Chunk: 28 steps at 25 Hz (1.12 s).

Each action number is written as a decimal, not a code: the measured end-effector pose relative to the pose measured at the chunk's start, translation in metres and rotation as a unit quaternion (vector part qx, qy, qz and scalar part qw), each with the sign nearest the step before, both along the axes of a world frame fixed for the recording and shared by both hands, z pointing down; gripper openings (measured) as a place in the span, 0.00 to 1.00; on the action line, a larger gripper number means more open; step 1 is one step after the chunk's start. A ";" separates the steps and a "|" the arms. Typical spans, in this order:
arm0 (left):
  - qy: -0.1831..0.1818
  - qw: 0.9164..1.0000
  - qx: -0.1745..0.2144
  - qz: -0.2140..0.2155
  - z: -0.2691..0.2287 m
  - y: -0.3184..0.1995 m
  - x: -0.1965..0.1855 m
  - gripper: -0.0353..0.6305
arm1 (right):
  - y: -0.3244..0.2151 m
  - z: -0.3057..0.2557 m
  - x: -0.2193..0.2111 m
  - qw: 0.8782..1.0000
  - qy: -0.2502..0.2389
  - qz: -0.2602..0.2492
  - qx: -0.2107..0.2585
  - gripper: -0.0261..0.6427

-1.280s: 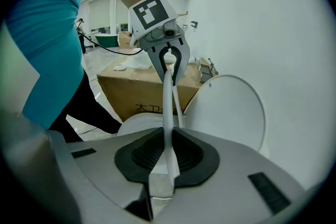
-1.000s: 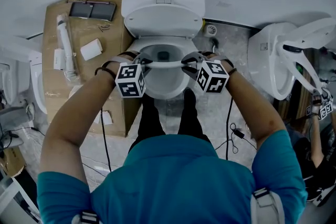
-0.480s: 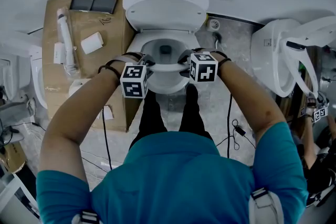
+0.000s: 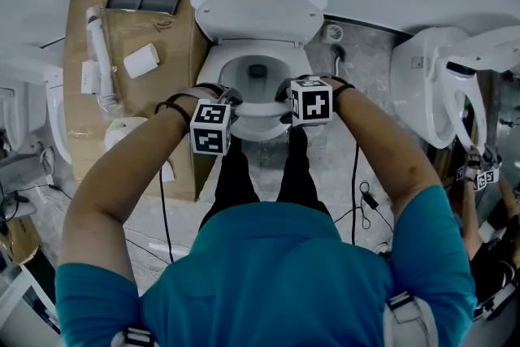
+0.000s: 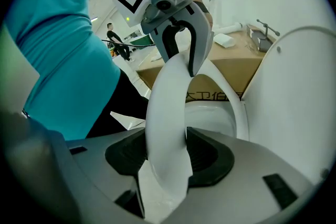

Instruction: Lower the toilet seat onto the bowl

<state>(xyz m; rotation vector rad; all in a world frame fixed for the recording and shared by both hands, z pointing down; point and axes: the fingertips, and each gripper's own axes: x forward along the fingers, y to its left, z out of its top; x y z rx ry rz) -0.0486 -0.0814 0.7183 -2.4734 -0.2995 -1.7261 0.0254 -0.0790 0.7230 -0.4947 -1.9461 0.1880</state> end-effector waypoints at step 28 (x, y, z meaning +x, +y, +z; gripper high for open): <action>-0.066 0.983 -0.151 0.077 0.061 0.072 -0.005 0.36 | 0.064 0.049 -0.001 0.994 0.020 -0.105 -0.034 0.40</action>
